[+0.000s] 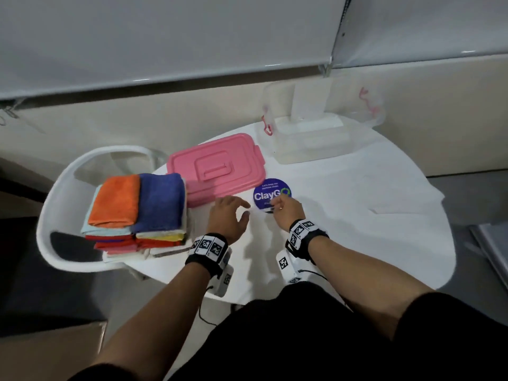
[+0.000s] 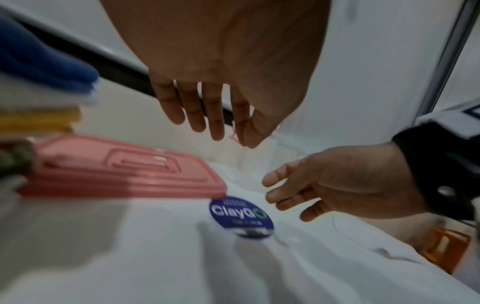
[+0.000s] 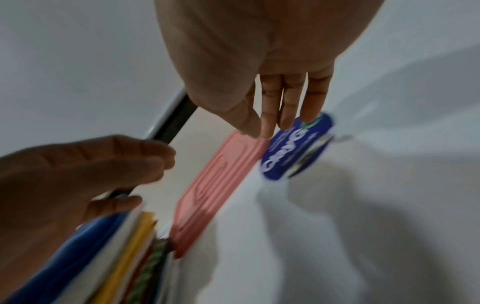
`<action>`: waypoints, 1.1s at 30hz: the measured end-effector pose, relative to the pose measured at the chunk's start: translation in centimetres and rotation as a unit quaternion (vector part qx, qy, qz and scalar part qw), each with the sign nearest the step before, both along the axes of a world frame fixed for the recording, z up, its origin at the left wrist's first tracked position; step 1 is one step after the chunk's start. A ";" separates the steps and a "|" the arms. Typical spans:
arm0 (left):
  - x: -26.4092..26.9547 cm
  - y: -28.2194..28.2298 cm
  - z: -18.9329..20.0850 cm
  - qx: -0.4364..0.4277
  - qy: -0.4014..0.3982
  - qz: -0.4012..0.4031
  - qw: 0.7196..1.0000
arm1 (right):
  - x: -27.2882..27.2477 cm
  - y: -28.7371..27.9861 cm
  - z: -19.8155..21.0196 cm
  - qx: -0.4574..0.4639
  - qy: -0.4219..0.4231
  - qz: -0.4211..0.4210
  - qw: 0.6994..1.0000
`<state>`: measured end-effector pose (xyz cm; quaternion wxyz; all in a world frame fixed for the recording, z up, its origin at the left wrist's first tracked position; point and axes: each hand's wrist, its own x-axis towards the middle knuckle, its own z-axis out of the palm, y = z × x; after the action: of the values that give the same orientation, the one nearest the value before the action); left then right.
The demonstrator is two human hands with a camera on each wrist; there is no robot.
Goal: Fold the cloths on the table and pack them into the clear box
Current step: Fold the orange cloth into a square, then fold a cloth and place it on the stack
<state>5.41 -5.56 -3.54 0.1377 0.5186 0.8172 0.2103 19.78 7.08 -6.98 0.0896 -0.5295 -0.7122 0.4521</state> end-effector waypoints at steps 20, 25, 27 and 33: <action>16.5 13.8 -6.9 -0.232 -0.035 -0.033 0.971 | 24.7 14.6 -3.1 0.067 -0.283 0.028 0.956; 18.2 14.2 -6.6 -0.217 -0.044 -0.098 0.970 | 22.8 12.6 -3.5 0.115 -0.248 0.173 0.946; 18.7 14.1 -6.5 -0.211 -0.036 -0.131 0.968 | 21.9 11.3 -3.5 0.089 -0.164 0.169 0.968; 18.0 13.7 -5.1 -0.061 -0.048 -0.077 0.994 | 19.0 9.7 -1.0 0.066 0.011 0.059 0.996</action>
<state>23.36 8.12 -8.64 0.2234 0.5600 0.7787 0.1735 38.78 16.78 -7.97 0.1050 -0.4746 -0.7695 0.4143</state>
